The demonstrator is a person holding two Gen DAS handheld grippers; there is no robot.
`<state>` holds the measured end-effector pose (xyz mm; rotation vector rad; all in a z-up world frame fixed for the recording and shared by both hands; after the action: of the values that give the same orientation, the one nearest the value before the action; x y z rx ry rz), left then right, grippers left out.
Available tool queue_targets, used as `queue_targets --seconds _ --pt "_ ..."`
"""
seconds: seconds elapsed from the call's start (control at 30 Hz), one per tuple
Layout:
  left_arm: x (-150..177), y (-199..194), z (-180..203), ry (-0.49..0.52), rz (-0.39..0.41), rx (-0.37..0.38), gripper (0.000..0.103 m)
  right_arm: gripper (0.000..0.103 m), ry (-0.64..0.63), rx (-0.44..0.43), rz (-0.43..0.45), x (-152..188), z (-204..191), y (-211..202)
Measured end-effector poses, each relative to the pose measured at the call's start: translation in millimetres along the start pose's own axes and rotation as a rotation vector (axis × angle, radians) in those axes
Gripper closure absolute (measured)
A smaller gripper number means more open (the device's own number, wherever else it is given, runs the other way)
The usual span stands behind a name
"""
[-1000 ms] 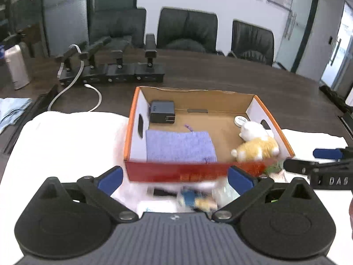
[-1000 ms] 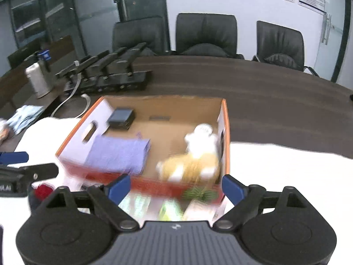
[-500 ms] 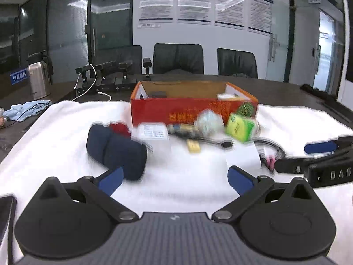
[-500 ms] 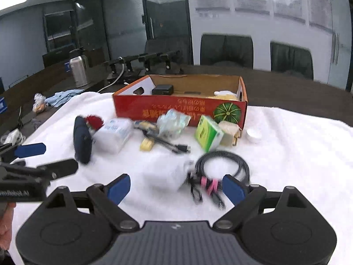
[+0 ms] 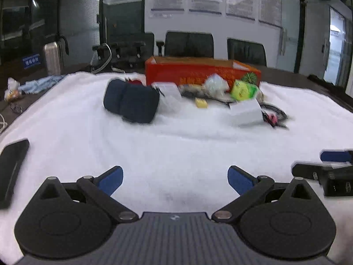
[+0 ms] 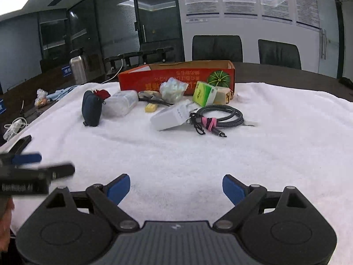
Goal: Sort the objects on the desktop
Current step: 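Move both tools back to the table and reach toward the navy glasses case, then grasp the navy glasses case with the left tool while the right reaches for the cotton-bud box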
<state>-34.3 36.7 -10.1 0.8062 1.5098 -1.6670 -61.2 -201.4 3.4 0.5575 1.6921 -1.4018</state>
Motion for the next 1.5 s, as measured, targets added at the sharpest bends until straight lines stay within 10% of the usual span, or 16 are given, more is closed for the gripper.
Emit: queue_targets --seconds 0.37,0.5,0.73,0.87,1.1,1.2,1.27,1.5 --pt "-80 117 -17 0.027 0.063 -0.208 0.0 0.013 -0.051 0.033 0.1 -50 -4 6" --pt "-79 114 -40 -0.109 0.064 -0.08 0.046 0.013 -0.078 0.03 0.103 -64 -4 15" --pt "-75 68 -67 -0.161 0.133 -0.098 0.077 0.013 -0.203 -0.054 0.094 -99 -36 58" --pt "-76 57 -92 -0.214 0.159 -0.124 0.078 0.013 -0.252 -0.147 0.067 -128 -74 105" --pt "-77 82 -119 -0.254 0.086 -0.174 0.044 0.016 -0.106 -0.179 -0.111 -160 -101 220" --pt "-78 90 -133 -0.347 0.062 -0.13 0.044 0.015 -0.14 -0.153 -0.09 -165 -114 237" --pt "-76 91 -141 -0.384 0.064 -0.145 0.061 0.018 -0.125 -0.121 -0.109 -164 -115 246" --pt "-74 71 -141 -0.347 0.051 -0.09 0.077 0.101 -0.045 -0.164 -0.107 -160 -98 225"
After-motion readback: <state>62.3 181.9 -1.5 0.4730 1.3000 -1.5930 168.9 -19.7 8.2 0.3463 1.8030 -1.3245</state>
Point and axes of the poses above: each gripper's, at about its wrist camera, not at the fingertips, and y roughly the way its jaws point, z to its right, x to its underside, the point moved 5 cm from there along y, roughly the way its jaws point, and after that the axes turned 7 degrees about -y, right-handed, at the moved point
